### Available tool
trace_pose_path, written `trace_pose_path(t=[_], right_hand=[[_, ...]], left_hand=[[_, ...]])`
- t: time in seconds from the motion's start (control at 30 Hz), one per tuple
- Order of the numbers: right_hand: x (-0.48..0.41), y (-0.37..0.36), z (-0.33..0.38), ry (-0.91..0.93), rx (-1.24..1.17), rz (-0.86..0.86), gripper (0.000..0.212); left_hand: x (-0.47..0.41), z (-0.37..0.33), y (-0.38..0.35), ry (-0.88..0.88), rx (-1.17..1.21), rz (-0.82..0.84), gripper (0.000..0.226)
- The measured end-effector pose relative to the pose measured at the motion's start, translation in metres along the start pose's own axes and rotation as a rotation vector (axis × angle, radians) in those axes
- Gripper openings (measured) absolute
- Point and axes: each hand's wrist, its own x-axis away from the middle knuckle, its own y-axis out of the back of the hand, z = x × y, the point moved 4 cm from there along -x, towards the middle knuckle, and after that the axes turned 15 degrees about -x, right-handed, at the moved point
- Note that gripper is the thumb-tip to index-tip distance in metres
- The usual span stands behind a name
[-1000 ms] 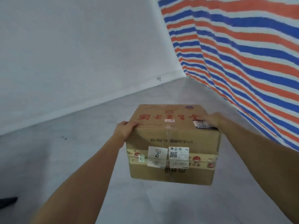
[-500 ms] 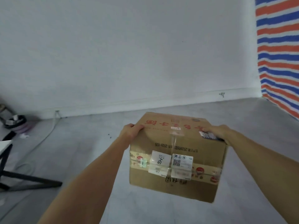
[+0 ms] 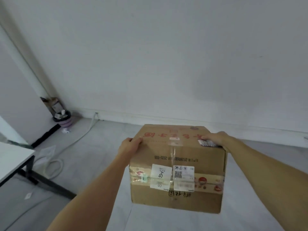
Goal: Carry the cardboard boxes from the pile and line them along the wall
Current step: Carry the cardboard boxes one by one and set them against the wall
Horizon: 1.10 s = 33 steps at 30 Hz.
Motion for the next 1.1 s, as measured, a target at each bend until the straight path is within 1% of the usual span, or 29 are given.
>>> trace_pose_path(t=[0.13, 0.23, 0.33, 0.47, 0.53, 0.57, 0.63, 0.77, 0.93, 0.97, 1.07, 1.1], right_hand=[[-0.072, -0.072, 0.083, 0.051, 0.107, 0.112, 0.055], [-0.116, -0.136, 0.129, 0.088, 0.133, 0.184, 0.043], [-0.160, -0.207, 0.161, 0.074, 0.177, 0.253, 0.045], [-0.224, -0.294, 0.193, 0.006, 0.224, 0.296, 0.068], [-0.258, -0.344, 0.225, -0.021, 0.237, 0.320, 0.075], [-0.267, -0.362, 0.240, -0.023, 0.234, 0.332, 0.075], [-0.289, -0.408, 0.278, -0.034, 0.219, 0.350, 0.068], [-0.323, -0.469, 0.328, -0.041, 0.233, 0.353, 0.056], [-0.407, -0.558, 0.387, -0.034, 0.220, 0.364, 0.057], [-0.434, -0.584, 0.402, -0.050, 0.210, 0.374, 0.059], [-0.489, -0.637, 0.431, -0.065, 0.203, 0.383, 0.064], [-0.517, -0.662, 0.446, -0.062, 0.213, 0.384, 0.065]], left_hand=[[-0.066, 0.008, 0.037, 0.122, 0.058, -0.116, 0.044], [-0.119, 0.021, 0.070, 0.189, 0.063, -0.187, 0.043], [-0.179, 0.038, 0.103, 0.227, 0.032, -0.229, 0.041], [-0.261, 0.054, 0.149, 0.266, 0.029, -0.241, 0.040], [-0.311, 0.056, 0.186, 0.281, 0.026, -0.236, 0.041], [-0.331, 0.053, 0.202, 0.282, 0.022, -0.240, 0.042], [-0.382, 0.049, 0.240, 0.281, 0.006, -0.261, 0.043], [-0.460, 0.040, 0.281, 0.281, -0.006, -0.256, 0.040], [-0.579, 0.042, 0.316, 0.294, 0.012, -0.245, 0.033], [-0.616, 0.044, 0.324, 0.301, 0.022, -0.249, 0.035], [-0.686, 0.046, 0.339, 0.331, 0.011, -0.232, 0.042], [-0.723, 0.048, 0.346, 0.363, 0.000, -0.224, 0.043]])
